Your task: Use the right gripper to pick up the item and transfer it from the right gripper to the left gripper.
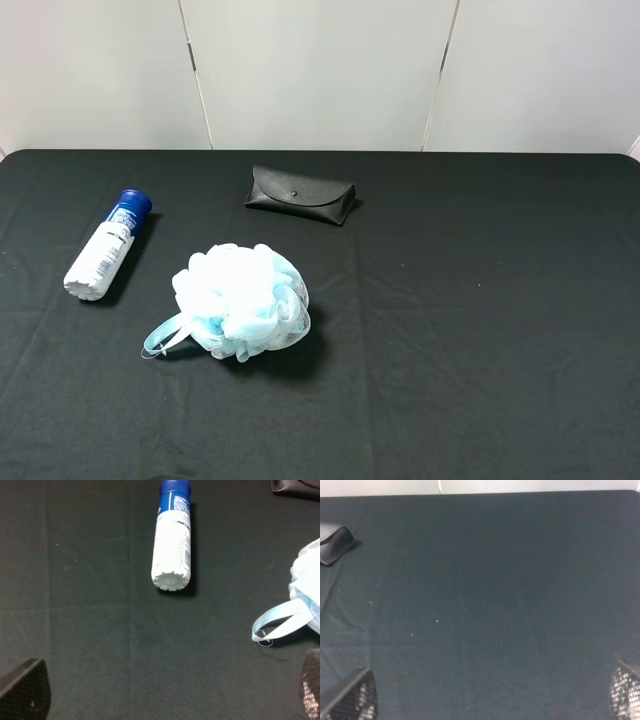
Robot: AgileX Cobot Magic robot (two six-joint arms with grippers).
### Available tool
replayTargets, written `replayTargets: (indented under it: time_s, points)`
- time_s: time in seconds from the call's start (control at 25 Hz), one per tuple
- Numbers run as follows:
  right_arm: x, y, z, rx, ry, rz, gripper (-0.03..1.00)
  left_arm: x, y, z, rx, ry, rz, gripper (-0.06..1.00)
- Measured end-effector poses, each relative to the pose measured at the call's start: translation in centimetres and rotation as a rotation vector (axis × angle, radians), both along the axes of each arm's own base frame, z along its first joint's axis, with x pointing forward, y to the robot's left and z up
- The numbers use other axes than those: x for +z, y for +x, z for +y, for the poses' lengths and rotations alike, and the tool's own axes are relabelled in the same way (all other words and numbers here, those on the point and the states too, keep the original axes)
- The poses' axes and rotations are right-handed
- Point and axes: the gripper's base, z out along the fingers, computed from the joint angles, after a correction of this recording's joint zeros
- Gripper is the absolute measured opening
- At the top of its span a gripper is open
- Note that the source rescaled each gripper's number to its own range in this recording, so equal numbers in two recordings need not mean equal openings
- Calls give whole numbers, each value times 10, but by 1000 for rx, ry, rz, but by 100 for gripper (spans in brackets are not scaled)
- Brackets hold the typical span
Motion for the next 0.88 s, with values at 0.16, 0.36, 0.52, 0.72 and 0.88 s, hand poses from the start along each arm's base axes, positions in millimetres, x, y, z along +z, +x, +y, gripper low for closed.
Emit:
replayTargets:
  time_s: [0.16, 0.36, 0.52, 0.72, 0.88]
  points:
    - [0, 0, 0, 0, 0, 0, 100, 0, 0, 0, 0, 0, 0, 100]
    - [0, 0, 0, 0, 0, 0, 100, 0, 0, 0, 0, 0, 0, 100]
    - [0, 0, 0, 0, 0, 0, 100, 0, 0, 0, 0, 0, 0, 100]
    - [0, 0, 0, 0, 0, 0, 100, 0, 0, 0, 0, 0, 0, 100]
    - [0, 0, 0, 0, 0, 0, 100, 0, 0, 0, 0, 0, 0, 100]
